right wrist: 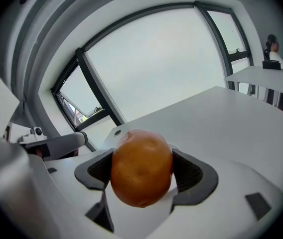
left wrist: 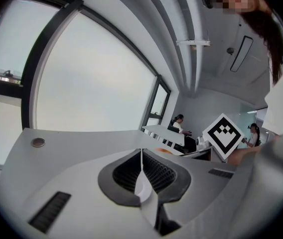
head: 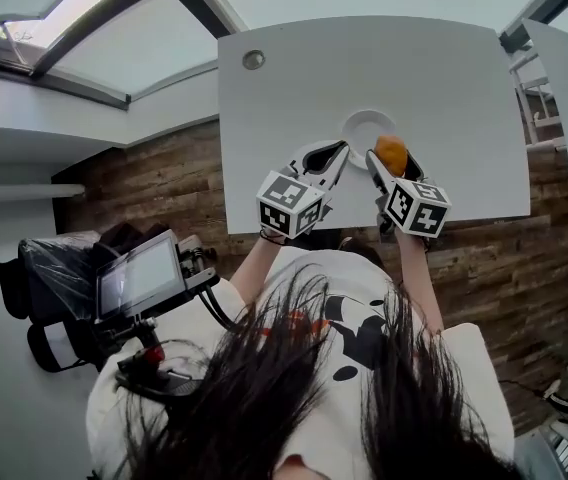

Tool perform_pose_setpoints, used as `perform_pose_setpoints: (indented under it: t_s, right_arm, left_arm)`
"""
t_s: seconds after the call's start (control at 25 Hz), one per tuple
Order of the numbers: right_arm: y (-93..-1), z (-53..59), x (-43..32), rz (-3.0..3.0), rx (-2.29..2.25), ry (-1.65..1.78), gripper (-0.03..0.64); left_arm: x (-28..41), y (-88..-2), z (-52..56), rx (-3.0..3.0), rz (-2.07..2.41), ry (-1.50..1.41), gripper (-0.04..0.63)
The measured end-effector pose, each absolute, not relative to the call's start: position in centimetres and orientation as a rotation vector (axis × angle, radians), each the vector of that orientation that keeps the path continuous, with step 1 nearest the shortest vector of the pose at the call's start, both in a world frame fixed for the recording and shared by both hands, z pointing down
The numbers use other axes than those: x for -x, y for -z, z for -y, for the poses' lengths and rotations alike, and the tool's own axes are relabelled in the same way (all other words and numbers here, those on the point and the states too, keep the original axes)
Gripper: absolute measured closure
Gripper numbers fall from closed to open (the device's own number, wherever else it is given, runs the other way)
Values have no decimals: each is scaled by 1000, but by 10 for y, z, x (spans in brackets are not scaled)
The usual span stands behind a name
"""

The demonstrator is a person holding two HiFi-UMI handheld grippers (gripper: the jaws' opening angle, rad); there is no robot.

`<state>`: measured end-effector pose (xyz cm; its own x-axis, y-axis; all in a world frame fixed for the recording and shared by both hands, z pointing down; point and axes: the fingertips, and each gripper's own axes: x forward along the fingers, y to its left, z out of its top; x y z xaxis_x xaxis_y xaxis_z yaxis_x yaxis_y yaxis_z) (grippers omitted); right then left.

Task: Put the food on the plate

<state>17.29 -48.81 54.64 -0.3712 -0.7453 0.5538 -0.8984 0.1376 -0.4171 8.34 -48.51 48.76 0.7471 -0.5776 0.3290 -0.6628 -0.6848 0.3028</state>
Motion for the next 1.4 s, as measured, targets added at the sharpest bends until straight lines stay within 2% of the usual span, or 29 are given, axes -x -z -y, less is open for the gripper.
perform_pose_setpoints:
  t_s: [0.24, 0.76, 1.16, 1.4]
  right_arm:
    - [-572, 528, -153, 2142, -1527, -981, 252]
    - [-632, 523, -153, 1994, -1392, -877, 252]
    - [-639, 522, -156, 1985, -1362, -811, 252]
    - [-641, 519, -151, 2024, -1348, -947, 252]
  left_arm:
    - [-66, -500, 513, -2499, 962, -289, 584]
    - [-60, -511, 514, -2469, 991, -314, 583]
    - [-57, -513, 513, -2448, 1009, -303, 584]
    - [-57, -514, 513, -2441, 1015, -292, 584]
